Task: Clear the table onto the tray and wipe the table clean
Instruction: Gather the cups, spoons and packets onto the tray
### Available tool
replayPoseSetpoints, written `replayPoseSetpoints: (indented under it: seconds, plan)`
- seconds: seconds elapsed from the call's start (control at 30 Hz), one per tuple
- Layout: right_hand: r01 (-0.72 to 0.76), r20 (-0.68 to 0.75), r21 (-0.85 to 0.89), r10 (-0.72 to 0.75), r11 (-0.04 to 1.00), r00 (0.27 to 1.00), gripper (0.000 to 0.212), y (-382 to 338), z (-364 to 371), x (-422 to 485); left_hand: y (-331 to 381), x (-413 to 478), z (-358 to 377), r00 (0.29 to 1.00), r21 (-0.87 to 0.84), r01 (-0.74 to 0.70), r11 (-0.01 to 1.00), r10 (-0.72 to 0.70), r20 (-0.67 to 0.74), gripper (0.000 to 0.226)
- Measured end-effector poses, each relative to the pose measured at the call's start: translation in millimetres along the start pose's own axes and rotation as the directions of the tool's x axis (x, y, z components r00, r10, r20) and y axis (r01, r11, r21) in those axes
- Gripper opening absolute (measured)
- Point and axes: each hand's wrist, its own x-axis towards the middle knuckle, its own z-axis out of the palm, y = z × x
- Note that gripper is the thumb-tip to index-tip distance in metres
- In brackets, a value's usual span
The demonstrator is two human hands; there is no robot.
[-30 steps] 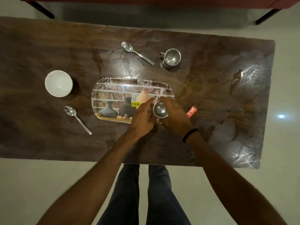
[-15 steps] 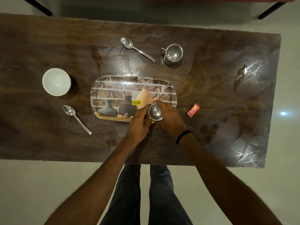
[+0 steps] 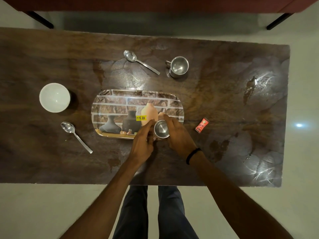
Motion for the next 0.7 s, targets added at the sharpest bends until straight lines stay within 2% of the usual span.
replayPoseSetpoints:
  seconds: [0.17,0.3,0.37,0.43,0.53,0.6,0.7]
  plan:
    - [-0.080,0.021,0.037,0.080,0.996,0.997,0.071,12,-45,12,-9,12,-16,0.996,-0.048,0.062,0.997,-0.065,-0.065,0.056]
    - [-0.123,-0.162,0.018,0.125,0.992,0.979,0.047,18,-101,59,-10,34,-37,0.981,-0.012,0.114,0.993,-0.115,-0.155,0.050]
    - [-0.172,-0.218,0.033,0.175,0.984,0.960,0.060,22,-120,92,-15,46,-46,0.978,0.031,0.116,0.993,-0.108,-0.180,0.051]
    - [-0.181,-0.183,0.000,0.178,0.983,0.967,0.083,24,-131,121,-18,58,-52,0.974,0.037,0.118,0.992,-0.109,-0.199,0.051]
    - [-0.057,-0.051,-0.237,0.046,0.970,0.998,0.099,21,-138,152,-15,69,-55,0.966,0.054,0.126,0.991,-0.110,-0.232,0.050]
    - [0.053,0.013,-0.364,-0.052,0.930,0.999,0.090,18,-138,162,-14,73,-55,0.965,0.064,0.136,0.989,-0.118,-0.234,0.050]
    - [0.127,0.073,-0.398,-0.106,0.909,0.992,0.067,16,-140,163,-15,74,-53,0.968,0.038,0.135,0.990,-0.124,-0.219,0.052]
